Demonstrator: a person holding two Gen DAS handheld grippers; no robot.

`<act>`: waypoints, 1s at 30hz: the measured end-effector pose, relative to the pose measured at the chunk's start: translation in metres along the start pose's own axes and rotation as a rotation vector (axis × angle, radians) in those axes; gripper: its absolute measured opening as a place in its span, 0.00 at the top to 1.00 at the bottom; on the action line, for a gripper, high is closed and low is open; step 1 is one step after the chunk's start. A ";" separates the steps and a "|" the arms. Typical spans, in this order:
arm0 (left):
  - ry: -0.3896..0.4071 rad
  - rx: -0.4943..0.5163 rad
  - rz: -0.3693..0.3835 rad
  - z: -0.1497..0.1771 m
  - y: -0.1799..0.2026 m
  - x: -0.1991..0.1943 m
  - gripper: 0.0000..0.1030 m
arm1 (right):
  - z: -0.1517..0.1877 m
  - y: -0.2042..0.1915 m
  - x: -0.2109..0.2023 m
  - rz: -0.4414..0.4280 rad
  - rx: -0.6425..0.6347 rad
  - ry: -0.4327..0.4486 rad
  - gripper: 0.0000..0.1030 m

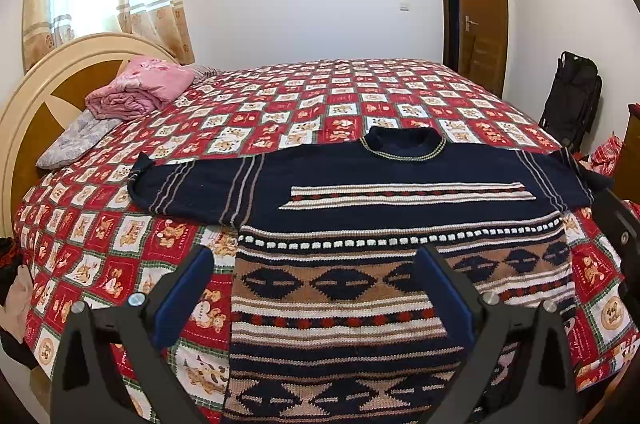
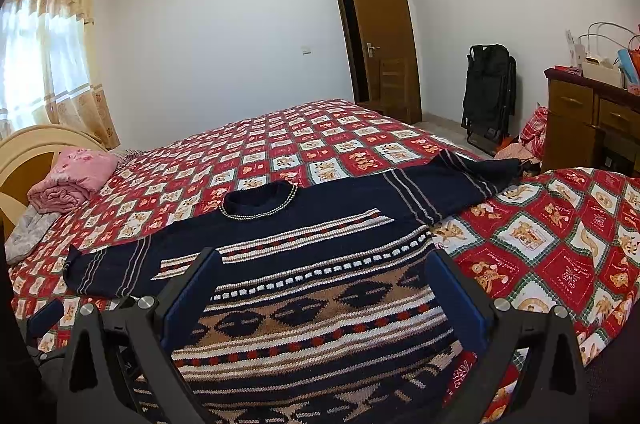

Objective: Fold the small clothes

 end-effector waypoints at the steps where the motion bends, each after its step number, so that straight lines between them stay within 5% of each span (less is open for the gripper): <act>1: 0.000 0.000 0.001 0.000 0.000 0.000 0.00 | 0.000 0.000 0.000 0.000 0.000 0.000 0.01; 30: -0.011 -0.003 0.003 0.004 0.001 0.000 0.00 | 0.008 -0.001 0.004 -0.008 0.007 -0.022 0.01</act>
Point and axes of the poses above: each gripper's, at about its wrist camera, not at the fingertips, and x roughly the way its jaws point, y to its right, z to its underside, the point moved 10 cm from there along x, roughly the way its jaws point, and after that the axes turned 14 degrees about -z, right-handed, at the moved point
